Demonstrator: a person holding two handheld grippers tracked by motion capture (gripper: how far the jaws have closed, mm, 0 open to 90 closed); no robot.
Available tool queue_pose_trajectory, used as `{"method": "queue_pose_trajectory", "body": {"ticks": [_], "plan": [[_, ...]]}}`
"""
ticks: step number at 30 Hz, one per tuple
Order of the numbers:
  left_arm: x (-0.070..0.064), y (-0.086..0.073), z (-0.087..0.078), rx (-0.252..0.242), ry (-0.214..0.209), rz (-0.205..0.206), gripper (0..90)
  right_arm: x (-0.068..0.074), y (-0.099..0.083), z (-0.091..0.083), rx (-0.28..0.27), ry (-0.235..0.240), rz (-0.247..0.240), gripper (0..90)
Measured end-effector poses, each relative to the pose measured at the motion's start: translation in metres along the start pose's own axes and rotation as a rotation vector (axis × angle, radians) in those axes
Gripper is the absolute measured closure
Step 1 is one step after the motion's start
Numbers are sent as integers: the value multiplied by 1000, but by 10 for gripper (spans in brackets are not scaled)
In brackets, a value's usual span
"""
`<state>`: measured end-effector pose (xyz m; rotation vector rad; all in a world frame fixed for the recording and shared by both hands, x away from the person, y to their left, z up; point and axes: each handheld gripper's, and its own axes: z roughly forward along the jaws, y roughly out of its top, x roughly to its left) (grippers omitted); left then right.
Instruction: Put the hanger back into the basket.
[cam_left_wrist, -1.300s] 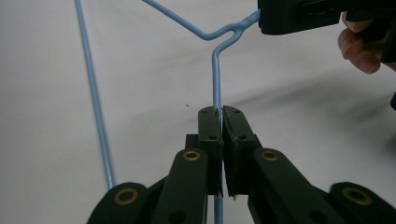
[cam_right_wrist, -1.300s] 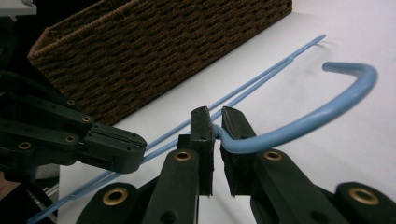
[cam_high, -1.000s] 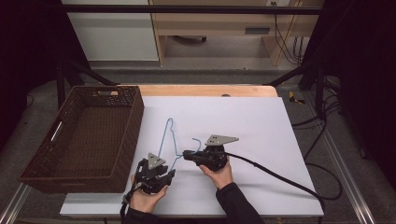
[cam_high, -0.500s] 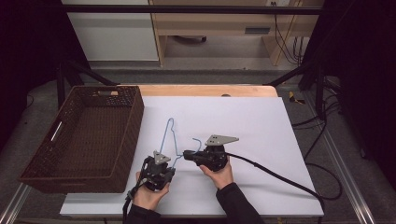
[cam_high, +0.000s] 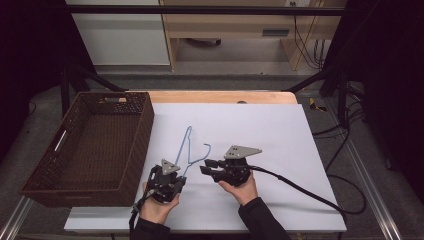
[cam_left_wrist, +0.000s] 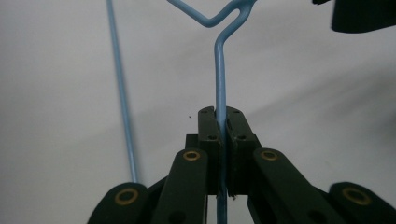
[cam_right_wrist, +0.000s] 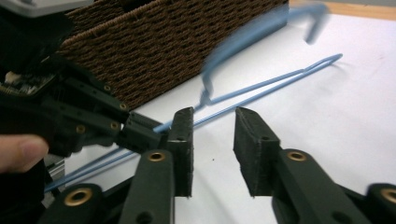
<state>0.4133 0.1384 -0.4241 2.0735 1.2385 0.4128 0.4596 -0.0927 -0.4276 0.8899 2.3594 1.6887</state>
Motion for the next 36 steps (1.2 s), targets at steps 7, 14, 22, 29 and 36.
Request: {"method": "queue_pose_trajectory", "body": {"ticks": [7, 14, 22, 29, 36], "plan": [[0, 17, -19, -58, -10, 17, 869, -5, 4, -34, -7, -49, -13, 551], [-2, 36, -33, -101, -72, 54, 869, -18, -4, -76, -34, -134, -5, 451], [0, 63, -50, -131, -161, 123, 870, -32, -12, -119, -80, -218, 15, 336], [5, 80, -56, -150, -234, 148, 869, -39, -21, -143, -86, -265, 23, 256], [13, 91, -59, -153, -276, 231, 869, -45, -26, -153, -72, -300, 9, 179]]}}
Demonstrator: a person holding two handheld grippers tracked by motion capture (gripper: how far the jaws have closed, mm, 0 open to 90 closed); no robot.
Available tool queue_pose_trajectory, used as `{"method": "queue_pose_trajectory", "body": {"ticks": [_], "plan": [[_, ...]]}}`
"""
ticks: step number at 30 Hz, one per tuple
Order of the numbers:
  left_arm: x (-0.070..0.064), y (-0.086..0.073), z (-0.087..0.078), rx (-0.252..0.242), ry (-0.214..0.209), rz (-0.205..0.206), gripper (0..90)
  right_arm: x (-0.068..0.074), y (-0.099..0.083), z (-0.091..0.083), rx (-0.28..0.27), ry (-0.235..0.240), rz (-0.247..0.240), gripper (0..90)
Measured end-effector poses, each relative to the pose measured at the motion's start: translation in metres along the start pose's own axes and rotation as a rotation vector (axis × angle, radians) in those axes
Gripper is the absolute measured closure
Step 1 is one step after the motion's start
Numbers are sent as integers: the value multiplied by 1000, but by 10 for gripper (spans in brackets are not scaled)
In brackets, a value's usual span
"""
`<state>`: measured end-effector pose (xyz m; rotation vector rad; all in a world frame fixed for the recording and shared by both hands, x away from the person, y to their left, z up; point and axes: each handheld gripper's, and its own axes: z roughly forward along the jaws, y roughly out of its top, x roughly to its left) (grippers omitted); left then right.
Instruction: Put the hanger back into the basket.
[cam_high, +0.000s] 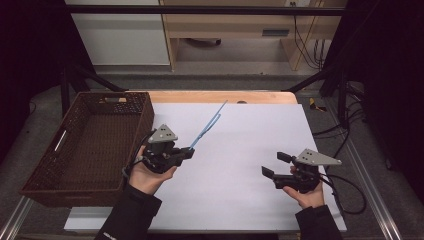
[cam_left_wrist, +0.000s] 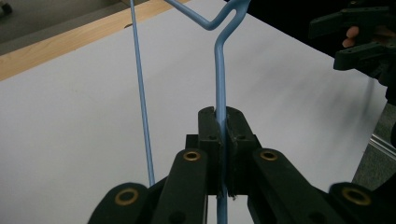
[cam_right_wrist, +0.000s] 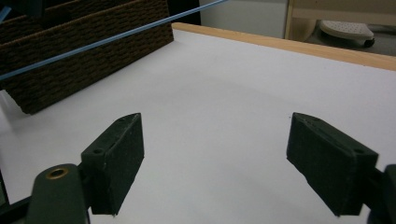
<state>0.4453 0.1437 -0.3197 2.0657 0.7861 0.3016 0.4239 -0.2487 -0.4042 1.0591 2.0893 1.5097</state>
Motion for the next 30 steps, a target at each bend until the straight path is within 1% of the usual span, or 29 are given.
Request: {"method": "queue_pose_trajectory", "body": {"ticks": [2, 4, 6, 9, 10, 14, 17, 19, 20, 23, 25, 27, 30], "plan": [[3, 3, -2, 6, -12, 16, 869, -2, -1, -2, 2, -8, 1, 157], [6, 7, -5, 8, -21, 26, 869, -4, -2, -3, 5, -13, -4, 143], [10, 10, -8, 11, -40, 30, 869, -4, -2, -4, 6, -16, -5, 125], [13, 15, -12, 23, -45, 43, 869, -5, -1, -5, 6, -19, -8, 101], [13, 17, -13, 29, -40, 50, 869, -5, -1, -5, 6, -22, -4, 94], [13, 26, -17, 81, -29, 82, 869, -9, -2, -7, 10, -38, -1, 74], [13, 32, -19, 98, -25, 96, 869, -11, -3, -8, 12, -46, 2, 68], [15, 38, -21, 109, -10, 108, 869, -11, -3, -9, 11, -50, 5, 65], [16, 39, -22, 112, -10, 108, 869, -12, -3, -8, 10, -54, 1, 64], [22, 46, -29, 104, -11, 105, 869, -14, -4, -9, 12, -57, 0, 63], [26, 50, -34, 93, -3, 100, 870, -15, -5, -8, 15, -60, 6, 62], [30, 54, -40, 83, 12, 105, 870, -15, -5, -9, 17, -65, 6, 62], [37, 57, -51, 68, 16, 103, 869, -16, -6, -9, 17, -70, 1, 58]]}}
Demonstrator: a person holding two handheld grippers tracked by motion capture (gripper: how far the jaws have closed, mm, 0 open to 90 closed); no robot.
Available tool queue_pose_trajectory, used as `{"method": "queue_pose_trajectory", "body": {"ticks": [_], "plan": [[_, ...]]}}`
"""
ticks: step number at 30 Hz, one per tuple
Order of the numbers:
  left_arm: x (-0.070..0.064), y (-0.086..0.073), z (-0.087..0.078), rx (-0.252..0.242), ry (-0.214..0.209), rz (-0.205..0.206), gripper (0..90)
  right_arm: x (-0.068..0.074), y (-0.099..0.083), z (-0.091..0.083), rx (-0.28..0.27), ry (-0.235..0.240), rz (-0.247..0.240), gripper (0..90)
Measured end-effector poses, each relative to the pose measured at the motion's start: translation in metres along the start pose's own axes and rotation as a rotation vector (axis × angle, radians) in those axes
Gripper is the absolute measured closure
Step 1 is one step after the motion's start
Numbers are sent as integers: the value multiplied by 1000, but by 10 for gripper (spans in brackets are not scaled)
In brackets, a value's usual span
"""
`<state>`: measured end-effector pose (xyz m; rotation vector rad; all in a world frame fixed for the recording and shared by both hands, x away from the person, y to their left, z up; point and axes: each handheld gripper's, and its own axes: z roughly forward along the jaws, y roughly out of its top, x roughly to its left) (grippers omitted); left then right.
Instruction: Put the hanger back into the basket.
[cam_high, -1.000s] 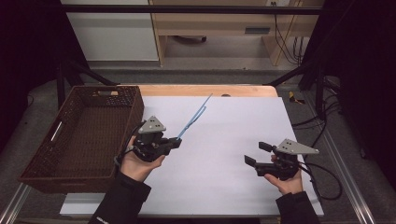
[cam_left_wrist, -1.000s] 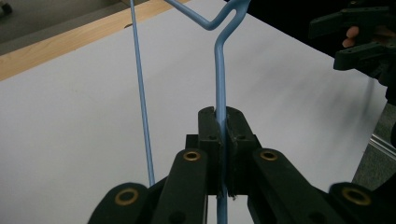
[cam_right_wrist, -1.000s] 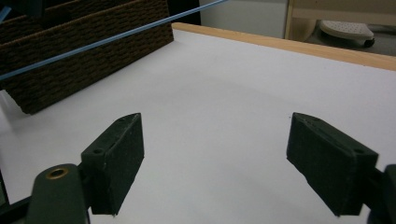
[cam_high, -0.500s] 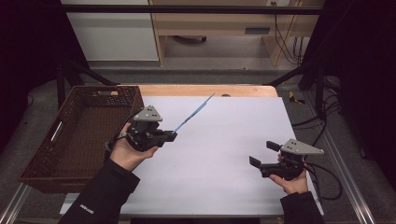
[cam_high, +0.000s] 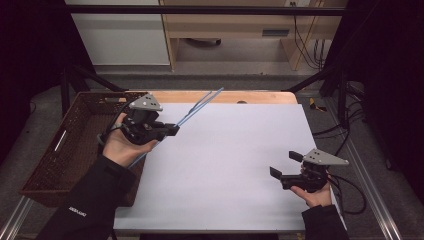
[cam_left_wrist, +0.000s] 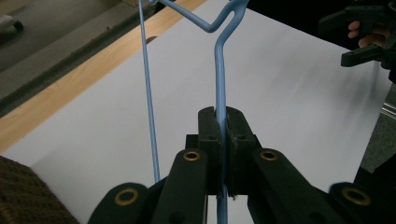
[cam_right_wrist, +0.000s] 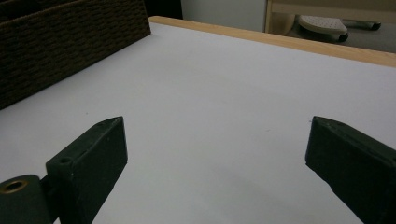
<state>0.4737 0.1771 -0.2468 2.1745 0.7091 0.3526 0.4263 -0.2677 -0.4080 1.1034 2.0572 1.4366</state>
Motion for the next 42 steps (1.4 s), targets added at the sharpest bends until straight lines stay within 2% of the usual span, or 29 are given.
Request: {"method": "queue_pose_trajectory", "body": {"ticks": [6, 14, 22, 26, 38, 42], "plan": [[12, -2, -18, -15, 17, 0, 870, -1, 0, -1, 4, -20, -17, 29], [30, -16, -42, -44, 24, -11, 869, -2, 0, -4, 6, -22, -31, 6], [56, -37, -66, -67, 42, -47, 869, -1, 1, -4, 5, -27, -30, 5], [70, -48, -78, -69, 65, -64, 869, 0, 1, -4, 6, -27, -36, 5], [106, -81, -101, -94, 84, -132, 869, 0, 1, -5, 7, -30, -37, 5], [118, -96, -107, -82, 93, -150, 869, 0, 1, -5, 6, -32, -39, 5]]}}
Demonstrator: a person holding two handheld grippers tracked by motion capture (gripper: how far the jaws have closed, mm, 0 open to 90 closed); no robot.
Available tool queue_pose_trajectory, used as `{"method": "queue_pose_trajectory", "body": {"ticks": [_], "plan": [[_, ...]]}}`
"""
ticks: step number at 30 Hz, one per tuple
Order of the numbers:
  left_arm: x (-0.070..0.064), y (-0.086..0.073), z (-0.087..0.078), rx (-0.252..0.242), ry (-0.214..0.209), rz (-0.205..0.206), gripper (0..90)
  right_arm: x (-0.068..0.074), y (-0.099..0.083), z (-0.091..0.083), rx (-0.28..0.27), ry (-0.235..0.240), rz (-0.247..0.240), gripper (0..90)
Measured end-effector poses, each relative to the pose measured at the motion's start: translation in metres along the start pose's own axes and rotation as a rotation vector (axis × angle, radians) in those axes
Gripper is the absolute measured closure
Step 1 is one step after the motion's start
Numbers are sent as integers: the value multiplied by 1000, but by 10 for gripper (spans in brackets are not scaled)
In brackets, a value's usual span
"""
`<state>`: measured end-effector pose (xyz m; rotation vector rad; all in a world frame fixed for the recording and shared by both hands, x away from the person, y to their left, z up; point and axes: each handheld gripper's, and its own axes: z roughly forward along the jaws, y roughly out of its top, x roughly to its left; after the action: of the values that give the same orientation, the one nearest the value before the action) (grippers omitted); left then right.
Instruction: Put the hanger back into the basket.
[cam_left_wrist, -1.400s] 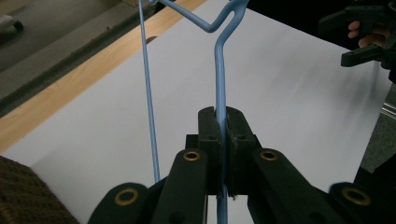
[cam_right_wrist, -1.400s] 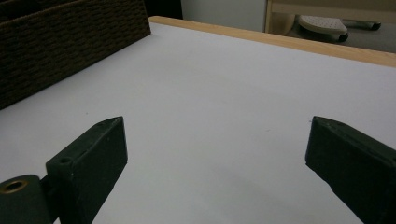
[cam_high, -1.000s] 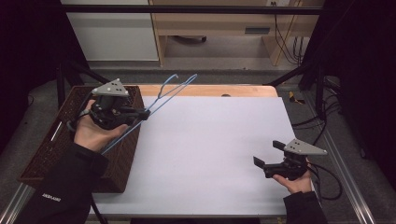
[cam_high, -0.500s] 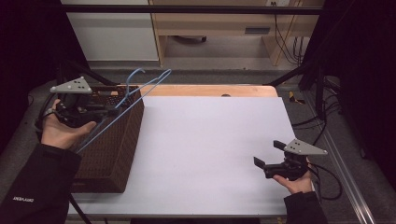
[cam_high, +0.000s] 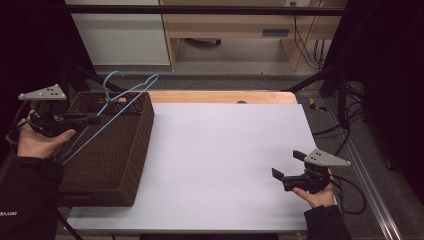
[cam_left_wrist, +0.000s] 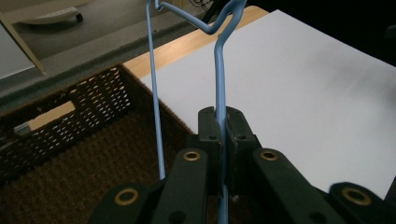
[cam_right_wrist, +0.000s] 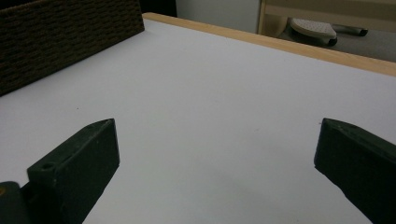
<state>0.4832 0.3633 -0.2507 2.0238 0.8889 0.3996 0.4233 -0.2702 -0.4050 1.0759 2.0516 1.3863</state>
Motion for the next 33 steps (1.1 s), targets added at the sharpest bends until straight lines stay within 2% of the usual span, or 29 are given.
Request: {"method": "queue_pose_trajectory", "body": {"ticks": [5, 10, 19, 25, 33], "plan": [[14, -15, -4, 23, 7, -20, 869, 0, 0, 1, 3, 1, 0, 5], [30, -32, -9, 25, 1, -42, 869, 1, 0, 1, 6, 0, 1, 5], [47, -59, -8, 68, -12, -65, 869, 1, -1, 2, 10, -1, -1, 5], [50, -75, 2, 85, -18, -75, 869, 1, -1, 3, 14, -1, -3, 5], [47, -83, 31, 155, 12, -41, 869, 1, -1, 4, 15, 0, -4, 5]]}}
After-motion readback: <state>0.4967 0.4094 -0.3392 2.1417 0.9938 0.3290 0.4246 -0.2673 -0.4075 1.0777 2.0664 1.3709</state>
